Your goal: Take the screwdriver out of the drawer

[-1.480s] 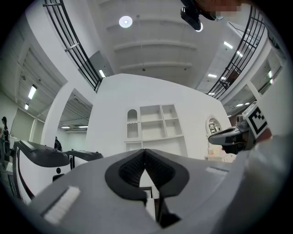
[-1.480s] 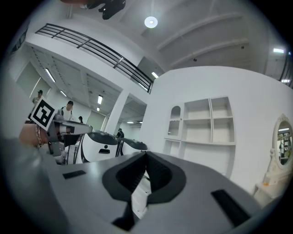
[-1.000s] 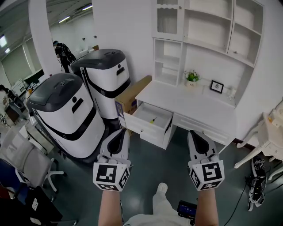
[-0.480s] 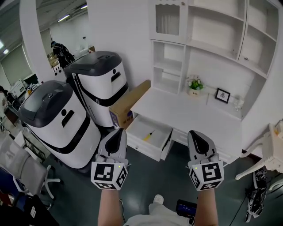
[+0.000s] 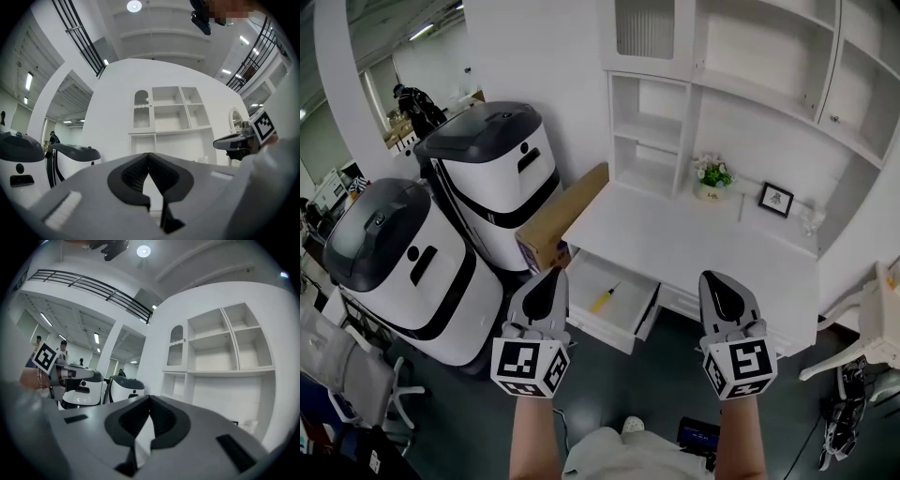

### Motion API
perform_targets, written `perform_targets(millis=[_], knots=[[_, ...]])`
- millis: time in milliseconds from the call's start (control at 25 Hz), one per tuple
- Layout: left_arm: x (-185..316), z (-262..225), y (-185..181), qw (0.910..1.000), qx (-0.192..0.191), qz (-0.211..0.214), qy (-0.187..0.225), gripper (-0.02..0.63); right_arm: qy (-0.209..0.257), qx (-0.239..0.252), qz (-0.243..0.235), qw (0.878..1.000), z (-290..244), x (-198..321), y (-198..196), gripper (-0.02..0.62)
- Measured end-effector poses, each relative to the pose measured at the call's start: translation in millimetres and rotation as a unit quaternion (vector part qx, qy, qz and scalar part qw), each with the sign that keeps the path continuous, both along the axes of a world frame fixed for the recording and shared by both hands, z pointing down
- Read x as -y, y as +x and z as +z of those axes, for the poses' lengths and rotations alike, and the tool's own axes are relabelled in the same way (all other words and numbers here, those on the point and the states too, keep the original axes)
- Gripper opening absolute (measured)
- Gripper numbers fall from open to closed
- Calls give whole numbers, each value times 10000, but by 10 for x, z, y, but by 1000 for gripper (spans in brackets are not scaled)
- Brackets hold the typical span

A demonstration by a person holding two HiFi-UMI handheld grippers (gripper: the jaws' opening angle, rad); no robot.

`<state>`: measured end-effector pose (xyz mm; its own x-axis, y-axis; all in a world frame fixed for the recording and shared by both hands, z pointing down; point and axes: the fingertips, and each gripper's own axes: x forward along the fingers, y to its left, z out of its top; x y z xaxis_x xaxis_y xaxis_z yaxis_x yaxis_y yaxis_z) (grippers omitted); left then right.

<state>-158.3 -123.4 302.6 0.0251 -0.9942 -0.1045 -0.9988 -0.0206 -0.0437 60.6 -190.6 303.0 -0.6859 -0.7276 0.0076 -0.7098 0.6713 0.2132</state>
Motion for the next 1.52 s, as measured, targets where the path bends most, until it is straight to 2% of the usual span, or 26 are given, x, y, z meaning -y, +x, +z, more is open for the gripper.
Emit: perform_targets(millis=[360, 520, 600, 800, 960, 1200, 1520], knots=[[455, 203, -45, 9991, -33, 228, -359, 23, -152, -33, 230, 9996, 132, 349, -5, 6], [746, 337, -52, 9959, -280, 655, -553, 199, -211, -60, 372, 9991, 173, 546, -66, 6], [887, 409, -67, 9939, -302, 814, -680, 223, -251, -88, 447, 9986, 205, 634, -100, 6], [1250, 622, -173, 9898, -167, 999, -1002, 222, -375, -164, 657, 9970, 313, 869, -207, 6], [1543, 895, -242, 9831, -159, 1250, -1327, 222, -530, -215, 890, 9944, 483, 1064, -278, 6], [1928, 1387, -313, 9675, -154, 1649, -1911, 221, -914, -354, 1247, 9873, 871, 1289, -354, 6], [2061, 2418, -249, 9231, -191, 2184, -3158, 221, -1635, -552, 1522, 9732, 1513, 1296, -419, 6]])
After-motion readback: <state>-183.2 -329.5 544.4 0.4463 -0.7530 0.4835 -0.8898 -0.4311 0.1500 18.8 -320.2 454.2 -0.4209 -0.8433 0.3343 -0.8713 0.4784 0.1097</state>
